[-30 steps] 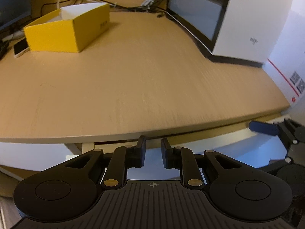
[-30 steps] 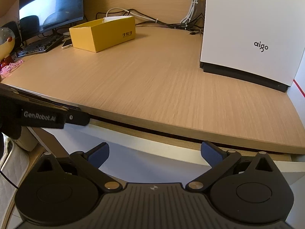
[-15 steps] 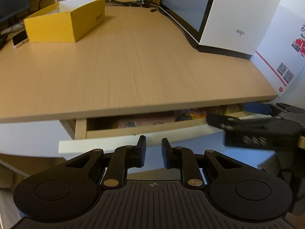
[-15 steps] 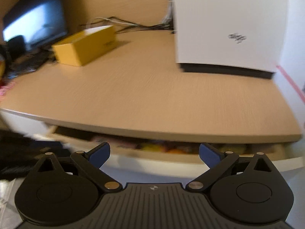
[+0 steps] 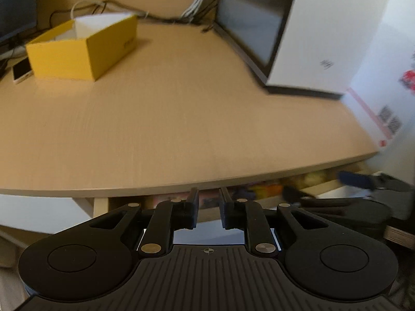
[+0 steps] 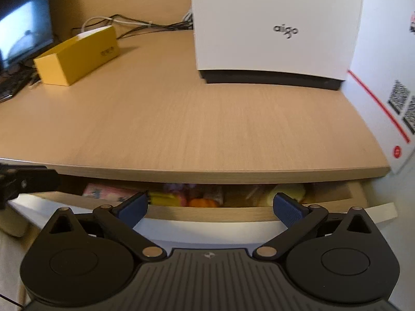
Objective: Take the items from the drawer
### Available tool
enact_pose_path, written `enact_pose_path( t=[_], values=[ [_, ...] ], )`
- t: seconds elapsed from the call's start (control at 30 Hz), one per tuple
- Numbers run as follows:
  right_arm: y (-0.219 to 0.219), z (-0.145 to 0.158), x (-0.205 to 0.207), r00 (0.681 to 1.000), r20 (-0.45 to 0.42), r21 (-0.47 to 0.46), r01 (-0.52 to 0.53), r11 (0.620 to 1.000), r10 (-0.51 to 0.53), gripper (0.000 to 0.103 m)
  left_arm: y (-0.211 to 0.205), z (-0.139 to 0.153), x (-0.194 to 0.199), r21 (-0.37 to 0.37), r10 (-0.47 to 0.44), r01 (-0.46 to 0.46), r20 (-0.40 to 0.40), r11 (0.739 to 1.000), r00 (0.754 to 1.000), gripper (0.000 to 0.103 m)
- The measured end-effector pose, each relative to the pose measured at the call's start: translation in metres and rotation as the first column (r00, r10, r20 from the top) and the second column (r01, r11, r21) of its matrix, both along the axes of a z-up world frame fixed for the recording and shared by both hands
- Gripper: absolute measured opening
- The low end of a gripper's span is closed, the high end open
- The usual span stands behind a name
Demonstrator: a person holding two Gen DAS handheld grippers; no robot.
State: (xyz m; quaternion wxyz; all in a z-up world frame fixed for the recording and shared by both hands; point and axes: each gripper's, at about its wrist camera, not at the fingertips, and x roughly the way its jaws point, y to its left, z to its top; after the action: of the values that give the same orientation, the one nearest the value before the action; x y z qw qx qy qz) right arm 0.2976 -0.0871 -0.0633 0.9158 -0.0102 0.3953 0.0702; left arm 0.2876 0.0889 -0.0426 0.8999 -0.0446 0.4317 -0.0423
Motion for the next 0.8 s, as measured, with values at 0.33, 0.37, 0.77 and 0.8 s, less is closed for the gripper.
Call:
enact_pose_path(
  t=[0.33, 0.37, 0.77, 0.8],
  values=[
    [-0.002, 0.001, 0.001, 1.000, -0.030, -0.024, -0.004, 1.000, 0.003, 0.103, -0.001, -0.031, 0.006, 0.026, 0.010, -0.009, -0.022, 1.000, 1.000, 0.018],
    [-0.002, 0.001, 0.000, 1.000, -0.031, -0.019, -0.002, 1.000, 0.001, 0.103, -0.001, -0.031, 0.004, 0.017, 0.011, -0.010, -0.024, 1.000, 1.000, 0.018],
    [-0.014, 0.008, -0.055, 0.996, -0.088, 0.022, -0.021, 1.000, 0.023, 0.103, -0.008, -0.027, -0.063, 0.079, 0.018, -0.016, -0.034, 0.997, 0.999, 0.018],
    [-0.014, 0.008, -0.064, 0.996, -0.088, 0.022, -0.021, 1.000, 0.023, 0.103, -0.008, -0.026, -0.069, 0.075, 0.009, -0.005, -0.046, 0.997, 0.999, 0.018]
  ],
)
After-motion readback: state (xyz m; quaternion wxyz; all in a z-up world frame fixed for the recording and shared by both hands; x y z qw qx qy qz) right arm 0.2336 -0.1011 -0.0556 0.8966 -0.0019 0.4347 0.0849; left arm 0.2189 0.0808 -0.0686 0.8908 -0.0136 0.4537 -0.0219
